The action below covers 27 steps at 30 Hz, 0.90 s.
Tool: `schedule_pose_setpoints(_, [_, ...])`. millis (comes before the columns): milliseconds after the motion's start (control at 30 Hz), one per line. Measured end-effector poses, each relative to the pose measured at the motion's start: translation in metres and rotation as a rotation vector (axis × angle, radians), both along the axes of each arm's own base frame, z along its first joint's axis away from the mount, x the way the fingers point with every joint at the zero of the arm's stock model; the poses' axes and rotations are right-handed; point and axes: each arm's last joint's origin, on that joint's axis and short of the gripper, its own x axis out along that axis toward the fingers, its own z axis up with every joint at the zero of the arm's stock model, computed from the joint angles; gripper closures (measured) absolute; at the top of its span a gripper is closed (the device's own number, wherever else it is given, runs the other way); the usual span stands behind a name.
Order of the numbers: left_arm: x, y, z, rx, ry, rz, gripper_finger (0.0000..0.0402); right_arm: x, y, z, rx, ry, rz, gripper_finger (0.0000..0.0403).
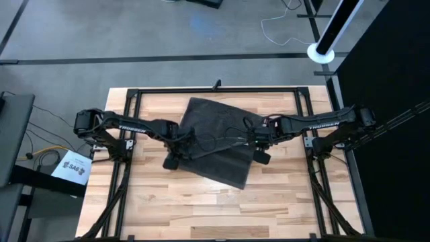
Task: Roll towel
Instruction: Roll the black towel
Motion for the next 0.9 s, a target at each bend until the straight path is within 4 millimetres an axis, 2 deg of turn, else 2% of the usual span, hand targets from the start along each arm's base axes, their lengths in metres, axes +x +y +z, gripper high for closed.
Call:
schedule_pose_setpoints(133, [0.001,-0.005,0.000,0.039,-0.010,-0.011,0.0328,0.002,0.000,0.001,0.001,-0.019,0.000,0.0398])
schedule_pose_setpoints(300, [0.003,-0.005,0.001,0.096,-0.017,-0.005,0.0387,0.002,0.000,0.001,-0.001,-0.025,-0.001,0.0398])
schedule_pose_setpoints(400, [0.007,-0.003,0.010,0.148,-0.044,0.021,0.0388,0.002,0.000,0.001,-0.052,-0.038,-0.049,0.0398])
schedule_pose_setpoints(500, [0.009,0.002,0.033,0.262,-0.098,0.076,0.0388,-0.002,-0.002,0.004,-0.098,-0.047,-0.099,0.0398])
schedule_pose_setpoints(633, [0.003,0.014,0.081,0.376,-0.222,0.157,0.0388,-0.015,-0.005,0.019,-0.207,-0.047,-0.170,0.0398])
schedule_pose_setpoints(767, [-0.020,0.027,0.120,0.412,-0.290,0.183,0.0388,-0.029,-0.007,0.044,-0.231,-0.099,-0.174,0.0398])
schedule_pose_setpoints(900, [-0.048,0.032,0.134,0.405,-0.274,0.152,0.0388,-0.032,0.004,0.054,-0.080,-0.160,-0.077,0.0398])
